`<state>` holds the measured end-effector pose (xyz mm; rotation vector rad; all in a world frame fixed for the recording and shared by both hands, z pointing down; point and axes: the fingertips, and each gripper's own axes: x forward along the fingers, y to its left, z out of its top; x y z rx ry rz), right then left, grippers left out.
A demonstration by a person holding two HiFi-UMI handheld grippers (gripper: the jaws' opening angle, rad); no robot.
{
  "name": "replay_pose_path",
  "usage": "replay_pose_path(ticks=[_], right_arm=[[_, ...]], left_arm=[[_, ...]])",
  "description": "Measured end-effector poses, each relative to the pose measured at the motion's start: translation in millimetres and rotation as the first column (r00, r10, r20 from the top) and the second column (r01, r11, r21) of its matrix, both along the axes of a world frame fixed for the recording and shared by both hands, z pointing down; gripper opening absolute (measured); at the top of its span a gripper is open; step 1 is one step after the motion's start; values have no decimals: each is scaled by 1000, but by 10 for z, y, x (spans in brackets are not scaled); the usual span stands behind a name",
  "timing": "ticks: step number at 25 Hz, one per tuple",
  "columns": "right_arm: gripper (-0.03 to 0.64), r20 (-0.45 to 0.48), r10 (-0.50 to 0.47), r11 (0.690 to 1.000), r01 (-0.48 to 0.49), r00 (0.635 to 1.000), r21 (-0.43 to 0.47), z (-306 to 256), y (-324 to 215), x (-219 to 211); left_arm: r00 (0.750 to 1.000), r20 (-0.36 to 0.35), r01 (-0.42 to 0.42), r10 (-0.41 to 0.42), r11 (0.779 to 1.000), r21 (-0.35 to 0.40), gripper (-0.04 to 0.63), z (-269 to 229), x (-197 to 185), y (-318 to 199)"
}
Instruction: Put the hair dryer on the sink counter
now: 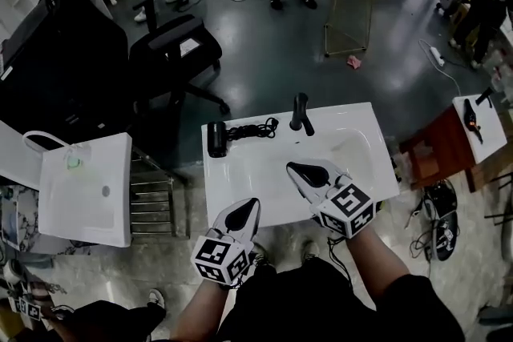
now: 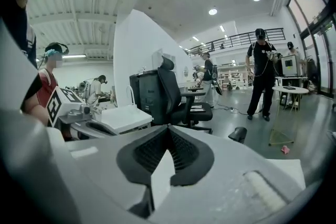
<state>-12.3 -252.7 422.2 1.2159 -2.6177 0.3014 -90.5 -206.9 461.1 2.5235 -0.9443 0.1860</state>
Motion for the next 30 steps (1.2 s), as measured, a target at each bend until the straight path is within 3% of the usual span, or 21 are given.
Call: replay_pose_path(ticks=[5,10,30], right_arm=[[2,13,14,1000,-14,1000,-16,-2,299,192],[2,82,15,998,-9,997,-68,68,538,276],[1,164,-82,975,114,983,-190,414,1299,170]], left_arm=[[1000,-12,7,-7,1000,-1,3,-35,157,138],[1000,-3,13,-13,1000,5,3,-78,295,259],[998,16,66,-66,997,-41,3,-6,437,729]])
